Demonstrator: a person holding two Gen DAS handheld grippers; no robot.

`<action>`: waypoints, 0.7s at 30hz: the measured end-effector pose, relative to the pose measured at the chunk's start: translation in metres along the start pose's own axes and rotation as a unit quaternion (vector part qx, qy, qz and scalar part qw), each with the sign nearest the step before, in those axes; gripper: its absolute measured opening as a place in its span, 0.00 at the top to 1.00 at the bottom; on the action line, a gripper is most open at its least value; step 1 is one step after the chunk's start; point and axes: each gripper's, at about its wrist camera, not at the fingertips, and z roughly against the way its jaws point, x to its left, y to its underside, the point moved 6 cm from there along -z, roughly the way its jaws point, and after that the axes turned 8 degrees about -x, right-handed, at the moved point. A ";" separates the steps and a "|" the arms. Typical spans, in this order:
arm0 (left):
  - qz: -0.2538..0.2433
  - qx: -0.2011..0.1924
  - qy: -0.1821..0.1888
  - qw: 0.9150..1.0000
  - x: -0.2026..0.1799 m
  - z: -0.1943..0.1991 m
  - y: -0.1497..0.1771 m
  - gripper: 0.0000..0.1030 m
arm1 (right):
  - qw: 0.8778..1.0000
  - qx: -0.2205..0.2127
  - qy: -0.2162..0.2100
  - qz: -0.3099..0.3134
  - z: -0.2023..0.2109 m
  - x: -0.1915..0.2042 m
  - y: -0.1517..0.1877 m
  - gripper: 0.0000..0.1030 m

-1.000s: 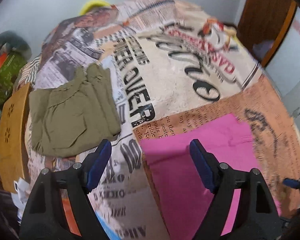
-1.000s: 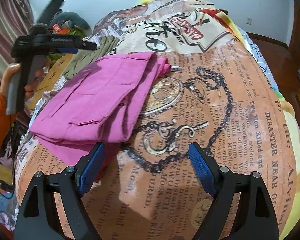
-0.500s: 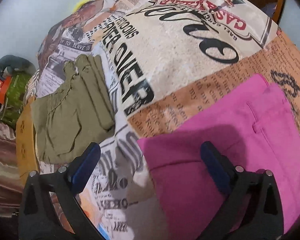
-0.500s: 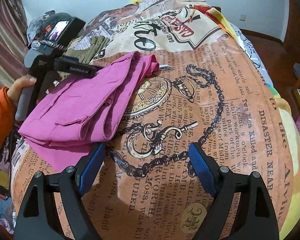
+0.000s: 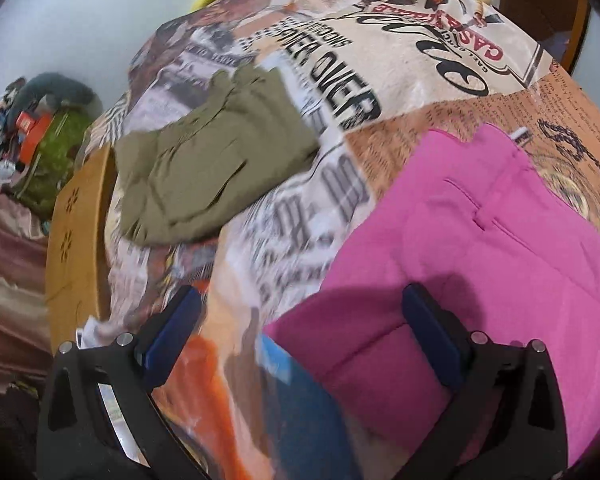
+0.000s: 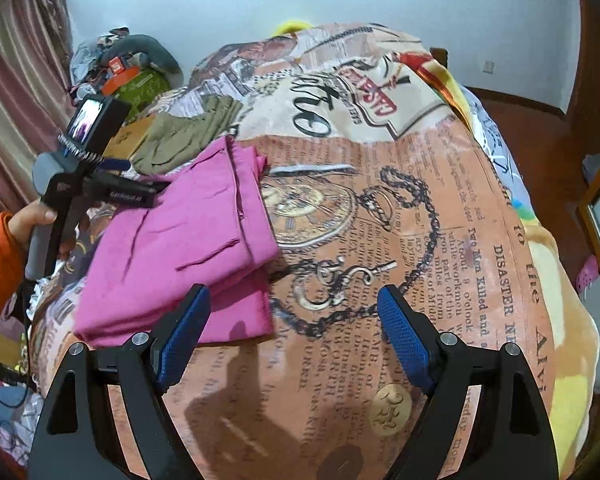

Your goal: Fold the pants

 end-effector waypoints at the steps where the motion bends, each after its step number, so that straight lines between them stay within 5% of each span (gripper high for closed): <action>1: 0.005 0.002 0.004 1.000 0.004 0.006 0.008 0.01 | 1.000 -0.002 -0.002 0.004 0.002 0.005 0.000 0.20; 13: 0.066 0.030 0.076 0.994 0.017 0.051 0.086 0.01 | 0.997 0.028 -0.069 0.005 -0.002 0.053 0.021 0.20; 21: 0.072 0.011 0.108 0.991 -0.003 0.072 0.101 0.01 | 0.998 0.059 -0.027 0.021 -0.023 0.039 0.040 0.21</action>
